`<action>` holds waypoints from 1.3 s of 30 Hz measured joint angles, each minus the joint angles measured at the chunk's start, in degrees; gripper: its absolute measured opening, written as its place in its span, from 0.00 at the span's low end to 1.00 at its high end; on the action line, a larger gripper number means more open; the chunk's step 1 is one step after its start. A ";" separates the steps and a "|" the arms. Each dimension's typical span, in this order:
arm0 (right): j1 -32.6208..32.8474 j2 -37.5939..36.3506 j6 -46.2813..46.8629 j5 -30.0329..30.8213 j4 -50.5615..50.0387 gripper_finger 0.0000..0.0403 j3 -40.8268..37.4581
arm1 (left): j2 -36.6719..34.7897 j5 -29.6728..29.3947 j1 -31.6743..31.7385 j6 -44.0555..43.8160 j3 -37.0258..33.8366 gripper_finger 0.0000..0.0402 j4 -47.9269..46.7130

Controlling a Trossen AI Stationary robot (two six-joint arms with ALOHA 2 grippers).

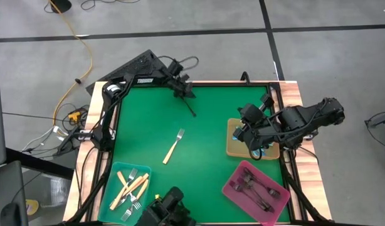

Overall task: Sort silverware by color (type)
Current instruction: Put the black fork into the pink bin

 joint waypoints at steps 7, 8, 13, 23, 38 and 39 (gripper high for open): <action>0.00 0.00 -0.04 0.00 0.03 0.06 0.00 | -0.35 12.16 -6.06 9.68 1.22 0.00 -10.49; 0.00 -0.02 -0.06 0.00 -0.06 0.06 0.00 | -1.36 10.20 -6.58 11.77 1.18 0.00 -12.68; -0.04 -0.02 -1.16 0.06 -0.52 0.07 0.00 | -10.40 -6.85 -6.00 15.96 1.29 0.00 -17.58; -0.04 -0.02 -1.55 0.13 -0.53 0.06 0.00 | -8.86 -15.04 0.28 5.98 1.27 0.00 -5.15; -0.04 -0.02 -1.64 0.11 -0.93 0.06 0.00 | 3.87 -6.10 2.74 0.53 7.79 0.00 -0.97; -0.04 -0.02 -1.64 0.11 -0.93 0.06 0.00 | 4.81 -3.37 2.33 -0.10 8.42 0.00 -0.73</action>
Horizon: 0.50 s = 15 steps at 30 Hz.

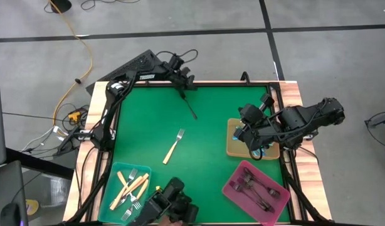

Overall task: Sort silverware by color (type)
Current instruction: Put the black fork into the pink bin

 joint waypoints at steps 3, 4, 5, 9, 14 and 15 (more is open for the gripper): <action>0.04 0.00 0.00 -0.06 -0.02 0.07 0.00 | 1.74 4.36 -1.16 0.77 3.65 0.00 -3.95; 0.16 0.00 -0.02 -0.09 -0.02 0.07 0.00 | 2.37 7.30 -1.69 1.22 4.90 0.00 -5.41; 0.41 0.00 0.00 -0.10 -0.02 0.07 0.00 | 3.24 12.40 -2.07 1.21 6.15 0.00 -5.43; 1.17 0.00 0.00 -0.07 0.01 0.07 0.00 | 3.25 24.91 -5.86 1.27 9.67 0.00 -5.52; 1.49 0.00 0.07 -0.11 -0.01 0.06 -0.02 | -0.91 29.31 -11.13 0.54 13.49 0.00 -5.85; 1.64 0.00 0.04 -0.11 -0.02 0.06 -0.02 | -2.29 30.74 -12.25 1.24 13.82 0.00 -6.68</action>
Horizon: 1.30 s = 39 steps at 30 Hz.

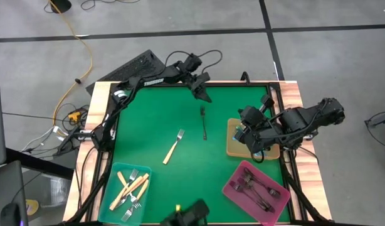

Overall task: Sort silverware by color (type)
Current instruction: Put the black fork into the pink bin

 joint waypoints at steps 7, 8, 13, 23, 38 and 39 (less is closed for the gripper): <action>0.92 0.00 0.40 -1.02 -0.40 0.07 0.00 | -12.19 -4.71 -7.94 14.34 0.50 0.00 -18.61; 1.02 0.00 0.47 -1.16 -0.39 0.07 0.00 | -13.96 -7.69 -9.24 18.31 0.48 0.00 -23.44; 0.77 0.11 0.96 -1.38 2.16 0.07 -1.56 | -23.56 -29.00 -17.78 31.52 0.39 0.00 -43.01; -5.11 0.24 4.67 -5.61 12.17 0.08 -10.74 | -41.78 -60.70 -38.60 24.57 0.20 0.00 -45.43; -15.25 0.24 -3.79 -13.14 48.02 0.28 -29.06 | -49.07 -116.38 -81.00 16.06 0.20 0.00 -37.64; -16.10 0.24 -4.29 -13.60 49.94 0.30 -30.12 | -48.69 -119.51 -83.16 15.80 0.20 0.00 -37.68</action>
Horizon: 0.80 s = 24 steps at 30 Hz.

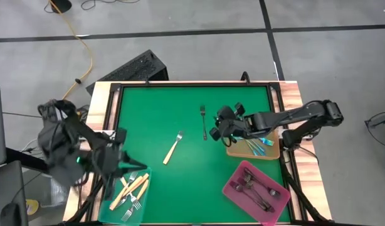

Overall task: Sort silverware by color (type)
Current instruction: Put the black fork into the pink bin

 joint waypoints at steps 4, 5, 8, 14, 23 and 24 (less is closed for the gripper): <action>-3.75 0.31 -0.28 -3.25 6.26 0.41 -4.00 | 1.92 -10.09 -7.11 -2.30 0.00 0.00 -0.37; -4.60 1.02 -0.36 -4.29 8.28 0.44 -4.65 | 2.57 -12.26 -8.35 -2.64 0.00 0.00 -0.40; -6.89 3.96 -1.69 -5.84 11.55 0.51 -5.67 | 4.95 -16.87 -11.61 -4.62 0.00 0.00 -1.36; -10.50 14.49 -2.79 -7.92 13.63 0.55 -1.22 | 9.56 -22.06 -13.03 -6.10 -0.02 0.00 -1.92; -14.13 28.02 1.08 -14.67 12.83 0.54 5.62 | 10.50 -24.66 -13.12 -11.71 -0.02 0.00 -1.74; -14.28 29.17 1.68 -15.25 13.01 0.54 5.94 | 10.50 -24.78 -13.32 -11.84 -0.02 0.00 -1.72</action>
